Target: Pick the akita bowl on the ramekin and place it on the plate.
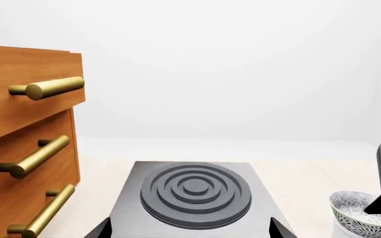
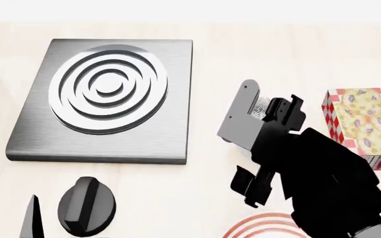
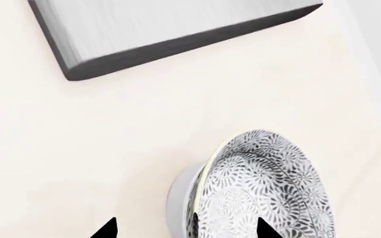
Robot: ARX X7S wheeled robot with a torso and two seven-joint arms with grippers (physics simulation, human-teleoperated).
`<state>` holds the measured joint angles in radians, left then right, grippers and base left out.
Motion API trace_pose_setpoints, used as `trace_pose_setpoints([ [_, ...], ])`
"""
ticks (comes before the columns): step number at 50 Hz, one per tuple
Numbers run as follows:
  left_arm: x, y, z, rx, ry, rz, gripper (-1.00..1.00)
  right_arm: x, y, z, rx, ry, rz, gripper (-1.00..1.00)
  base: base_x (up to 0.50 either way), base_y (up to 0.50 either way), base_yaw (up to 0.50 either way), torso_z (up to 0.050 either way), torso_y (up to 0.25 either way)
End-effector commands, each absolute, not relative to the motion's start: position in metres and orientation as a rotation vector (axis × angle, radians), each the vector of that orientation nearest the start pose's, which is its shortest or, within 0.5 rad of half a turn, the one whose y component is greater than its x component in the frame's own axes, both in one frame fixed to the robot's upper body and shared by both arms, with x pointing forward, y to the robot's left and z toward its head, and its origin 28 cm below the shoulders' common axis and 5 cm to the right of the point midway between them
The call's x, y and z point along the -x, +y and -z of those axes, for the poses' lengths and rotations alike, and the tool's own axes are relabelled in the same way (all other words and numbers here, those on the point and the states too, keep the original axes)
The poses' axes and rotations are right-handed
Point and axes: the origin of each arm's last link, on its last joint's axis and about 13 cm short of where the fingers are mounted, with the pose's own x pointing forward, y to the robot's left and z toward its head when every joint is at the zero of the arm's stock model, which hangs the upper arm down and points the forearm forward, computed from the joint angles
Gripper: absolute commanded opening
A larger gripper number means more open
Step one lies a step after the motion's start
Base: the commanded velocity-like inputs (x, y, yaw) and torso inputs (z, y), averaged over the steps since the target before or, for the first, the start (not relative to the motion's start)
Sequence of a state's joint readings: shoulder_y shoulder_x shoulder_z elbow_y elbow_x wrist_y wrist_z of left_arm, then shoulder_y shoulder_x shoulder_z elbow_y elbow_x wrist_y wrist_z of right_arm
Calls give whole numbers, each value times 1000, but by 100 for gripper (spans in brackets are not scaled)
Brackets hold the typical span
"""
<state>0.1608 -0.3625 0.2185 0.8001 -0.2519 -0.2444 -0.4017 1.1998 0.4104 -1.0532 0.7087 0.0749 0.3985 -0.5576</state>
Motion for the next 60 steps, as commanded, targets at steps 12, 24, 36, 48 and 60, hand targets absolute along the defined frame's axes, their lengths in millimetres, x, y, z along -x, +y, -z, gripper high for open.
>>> trace_pose_setpoints([
  [12, -149, 204, -125, 27, -296, 30, 100, -400, -170, -170, 962, 448, -605, 100, 0, 0, 0, 0, 0],
  [24, -149, 203, -125, 26, -293, 32, 100, -400, -172, -169, 963, 445, -607, -100, 0, 0, 0, 0, 0],
  [36, -150, 203, -124, 29, -287, 33, 100, -398, -172, -168, 973, 450, -610, -100, 0, 0, 0, 0, 0],
  [48, -150, 202, -123, 30, -284, 35, 100, -392, -178, -191, 1004, 423, -574, -100, 0, 0, 0, 0, 0],
  [60, -150, 202, -123, 36, -283, 39, 100, -383, -186, -219, 1045, 412, -545, -100, 0, 0, 0, 0, 0],
])
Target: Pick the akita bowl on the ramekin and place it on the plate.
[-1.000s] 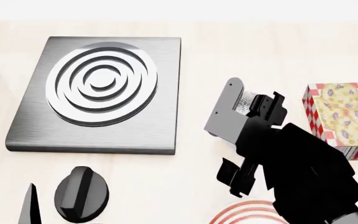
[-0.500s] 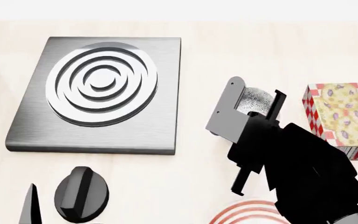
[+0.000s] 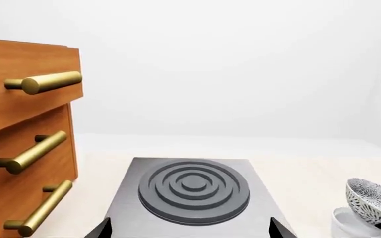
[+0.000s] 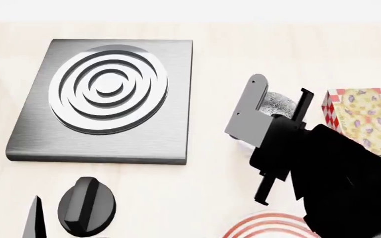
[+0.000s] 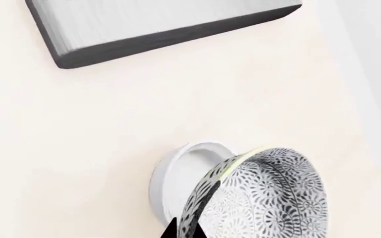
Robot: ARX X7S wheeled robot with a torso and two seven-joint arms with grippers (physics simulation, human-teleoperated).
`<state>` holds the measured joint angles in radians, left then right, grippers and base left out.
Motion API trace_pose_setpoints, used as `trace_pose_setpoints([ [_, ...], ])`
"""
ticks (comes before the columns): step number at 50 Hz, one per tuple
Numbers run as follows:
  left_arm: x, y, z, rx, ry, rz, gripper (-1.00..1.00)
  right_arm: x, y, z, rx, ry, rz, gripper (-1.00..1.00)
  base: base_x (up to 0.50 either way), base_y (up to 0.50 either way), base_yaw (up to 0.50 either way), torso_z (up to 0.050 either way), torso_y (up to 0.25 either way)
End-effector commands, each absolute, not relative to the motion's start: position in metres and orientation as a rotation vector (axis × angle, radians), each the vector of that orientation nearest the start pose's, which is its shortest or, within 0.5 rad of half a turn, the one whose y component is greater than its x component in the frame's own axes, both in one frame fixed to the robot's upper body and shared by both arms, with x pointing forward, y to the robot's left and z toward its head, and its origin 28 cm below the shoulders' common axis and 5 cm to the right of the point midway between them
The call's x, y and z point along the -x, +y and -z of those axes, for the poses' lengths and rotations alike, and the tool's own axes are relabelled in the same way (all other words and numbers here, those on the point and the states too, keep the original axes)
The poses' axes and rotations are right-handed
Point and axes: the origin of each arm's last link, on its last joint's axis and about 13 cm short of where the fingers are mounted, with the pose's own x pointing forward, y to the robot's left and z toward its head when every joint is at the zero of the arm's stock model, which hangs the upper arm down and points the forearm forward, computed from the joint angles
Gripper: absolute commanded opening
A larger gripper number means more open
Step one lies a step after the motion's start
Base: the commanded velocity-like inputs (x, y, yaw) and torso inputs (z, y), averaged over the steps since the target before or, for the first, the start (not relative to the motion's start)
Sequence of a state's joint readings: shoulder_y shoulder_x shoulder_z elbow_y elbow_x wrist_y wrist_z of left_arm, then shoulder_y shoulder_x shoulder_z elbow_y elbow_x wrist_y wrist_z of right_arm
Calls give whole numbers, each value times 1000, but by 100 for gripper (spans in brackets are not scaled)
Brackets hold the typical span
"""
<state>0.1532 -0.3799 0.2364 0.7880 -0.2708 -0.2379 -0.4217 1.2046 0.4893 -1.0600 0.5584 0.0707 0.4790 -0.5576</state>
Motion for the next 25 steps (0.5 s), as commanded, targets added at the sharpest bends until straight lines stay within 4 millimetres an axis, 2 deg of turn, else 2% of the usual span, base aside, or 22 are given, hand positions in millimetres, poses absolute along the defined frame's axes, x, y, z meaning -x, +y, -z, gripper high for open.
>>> trace_pose_setpoints([
  [1, -150, 202, -123, 36, -283, 39, 100, -381, -186, -222, 1050, 412, -545, -100, 0, 0, 0, 0, 0],
  [5, -150, 202, -123, 40, -282, 40, 100, -376, -189, -236, 1082, 414, -543, -100, 0, 0, 0, 0, 0],
  [18, -150, 201, -123, 41, -284, 42, 100, -357, -191, -255, 1172, 439, -590, -100, 0, 0, 0, 0, 0],
  [25, -149, 202, -124, 42, -285, 40, 100, -338, -182, -264, 1255, 427, -675, -100, 0, 0, 0, 0, 0],
])
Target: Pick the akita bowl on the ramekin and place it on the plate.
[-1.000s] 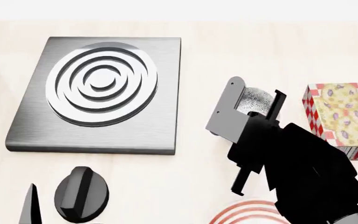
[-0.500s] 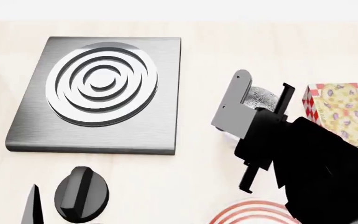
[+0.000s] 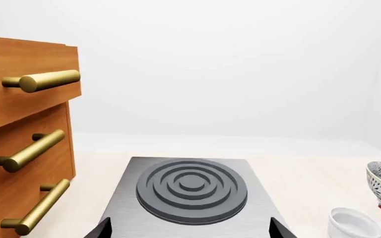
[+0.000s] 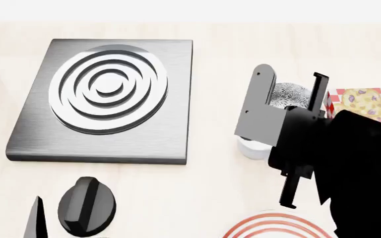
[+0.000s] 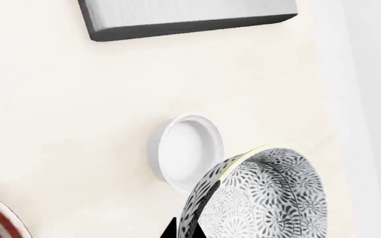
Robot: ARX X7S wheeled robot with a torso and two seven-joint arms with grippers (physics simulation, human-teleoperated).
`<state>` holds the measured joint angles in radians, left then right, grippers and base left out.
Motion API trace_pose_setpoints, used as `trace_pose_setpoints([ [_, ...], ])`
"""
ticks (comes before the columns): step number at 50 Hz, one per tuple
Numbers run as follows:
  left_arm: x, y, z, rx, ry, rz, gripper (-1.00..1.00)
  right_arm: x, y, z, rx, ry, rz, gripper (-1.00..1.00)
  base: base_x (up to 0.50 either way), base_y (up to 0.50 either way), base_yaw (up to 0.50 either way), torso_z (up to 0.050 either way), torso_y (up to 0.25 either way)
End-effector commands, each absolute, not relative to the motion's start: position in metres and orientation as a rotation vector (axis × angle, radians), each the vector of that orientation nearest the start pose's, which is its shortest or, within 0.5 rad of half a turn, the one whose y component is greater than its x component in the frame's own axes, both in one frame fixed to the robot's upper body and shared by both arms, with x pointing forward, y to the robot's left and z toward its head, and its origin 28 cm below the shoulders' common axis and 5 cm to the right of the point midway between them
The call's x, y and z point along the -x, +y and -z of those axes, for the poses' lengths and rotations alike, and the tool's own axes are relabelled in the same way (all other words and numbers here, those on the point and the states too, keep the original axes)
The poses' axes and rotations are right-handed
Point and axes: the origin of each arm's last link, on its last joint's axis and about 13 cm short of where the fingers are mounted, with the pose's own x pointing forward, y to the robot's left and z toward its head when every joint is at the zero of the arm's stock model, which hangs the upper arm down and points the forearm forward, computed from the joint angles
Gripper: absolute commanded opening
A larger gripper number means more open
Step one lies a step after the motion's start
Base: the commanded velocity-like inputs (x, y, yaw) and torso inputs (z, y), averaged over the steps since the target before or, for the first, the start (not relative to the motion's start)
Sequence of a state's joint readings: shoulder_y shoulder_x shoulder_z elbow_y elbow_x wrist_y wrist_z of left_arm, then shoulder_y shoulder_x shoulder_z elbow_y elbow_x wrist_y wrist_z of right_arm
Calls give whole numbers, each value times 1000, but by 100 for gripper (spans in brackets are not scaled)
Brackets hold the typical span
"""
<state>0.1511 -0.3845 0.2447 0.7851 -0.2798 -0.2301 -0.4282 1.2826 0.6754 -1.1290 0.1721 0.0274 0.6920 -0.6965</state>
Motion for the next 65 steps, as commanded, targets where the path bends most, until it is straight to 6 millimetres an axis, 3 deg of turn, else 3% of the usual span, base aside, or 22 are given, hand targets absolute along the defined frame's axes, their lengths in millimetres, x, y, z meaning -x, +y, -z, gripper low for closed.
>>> trace_pose_setpoints([
  [1, -149, 202, -124, 42, -286, 39, 100, -332, -180, -266, 1261, 433, -696, -100, 0, 0, 0, 0, 0],
  [13, -149, 202, -125, 42, -290, 35, 100, -307, -182, -269, 1293, 447, -749, -100, 0, 0, 0, 0, 0],
  [46, -148, 202, -125, 39, -287, 35, 100, -254, -186, -238, 1210, 472, -899, -100, 0, 0, 0, 0, 0],
  [65, -149, 202, -125, 38, -287, 33, 100, -235, -191, -215, 1189, 521, -943, -100, 0, 0, 0, 0, 0],
])
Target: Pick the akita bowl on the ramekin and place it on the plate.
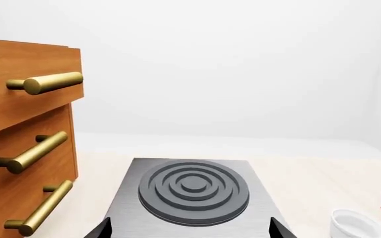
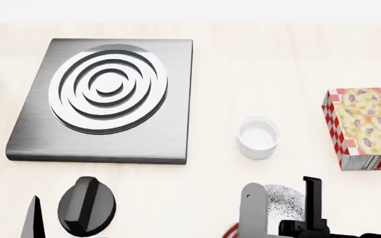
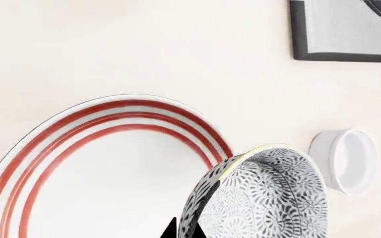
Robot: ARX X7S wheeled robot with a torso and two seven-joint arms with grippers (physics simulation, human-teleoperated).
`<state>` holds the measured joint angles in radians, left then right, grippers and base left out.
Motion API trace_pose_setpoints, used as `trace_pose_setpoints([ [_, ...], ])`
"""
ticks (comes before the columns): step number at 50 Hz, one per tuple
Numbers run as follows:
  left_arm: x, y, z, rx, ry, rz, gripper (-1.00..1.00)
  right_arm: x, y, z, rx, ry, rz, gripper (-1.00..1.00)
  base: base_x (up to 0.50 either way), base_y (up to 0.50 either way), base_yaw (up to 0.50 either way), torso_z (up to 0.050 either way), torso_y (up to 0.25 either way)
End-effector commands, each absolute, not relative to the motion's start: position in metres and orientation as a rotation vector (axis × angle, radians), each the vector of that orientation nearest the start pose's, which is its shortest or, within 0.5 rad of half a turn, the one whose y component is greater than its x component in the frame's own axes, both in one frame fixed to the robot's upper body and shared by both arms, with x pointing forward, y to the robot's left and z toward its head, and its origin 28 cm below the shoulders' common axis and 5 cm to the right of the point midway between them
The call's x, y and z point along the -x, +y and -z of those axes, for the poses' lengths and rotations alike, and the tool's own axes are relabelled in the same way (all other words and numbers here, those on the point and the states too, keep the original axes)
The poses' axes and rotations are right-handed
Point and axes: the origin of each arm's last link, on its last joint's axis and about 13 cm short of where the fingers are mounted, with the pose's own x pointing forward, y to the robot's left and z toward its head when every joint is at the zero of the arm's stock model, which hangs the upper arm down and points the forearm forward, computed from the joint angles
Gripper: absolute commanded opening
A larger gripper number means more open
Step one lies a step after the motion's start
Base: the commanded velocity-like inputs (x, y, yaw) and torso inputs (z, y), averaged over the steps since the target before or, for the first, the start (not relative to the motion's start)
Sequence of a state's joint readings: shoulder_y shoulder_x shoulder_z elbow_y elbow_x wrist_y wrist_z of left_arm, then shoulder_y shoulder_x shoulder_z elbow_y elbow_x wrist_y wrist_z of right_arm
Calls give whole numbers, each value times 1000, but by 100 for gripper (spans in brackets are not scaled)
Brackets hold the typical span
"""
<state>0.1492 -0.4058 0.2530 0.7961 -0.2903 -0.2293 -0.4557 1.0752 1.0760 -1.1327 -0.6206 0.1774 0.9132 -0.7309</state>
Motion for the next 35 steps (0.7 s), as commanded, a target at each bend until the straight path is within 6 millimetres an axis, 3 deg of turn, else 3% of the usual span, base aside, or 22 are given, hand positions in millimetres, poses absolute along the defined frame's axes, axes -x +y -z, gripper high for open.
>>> trace_pose_setpoints([
  [1, -148, 202, -125, 39, -287, 33, 100, -235, -192, -214, 1189, 523, -943, -100, 0, 0, 0, 0, 0],
  [35, -149, 202, -125, 37, -286, 32, 100, -216, -200, -196, 1179, 590, -960, -100, 0, 0, 0, 0, 0],
])
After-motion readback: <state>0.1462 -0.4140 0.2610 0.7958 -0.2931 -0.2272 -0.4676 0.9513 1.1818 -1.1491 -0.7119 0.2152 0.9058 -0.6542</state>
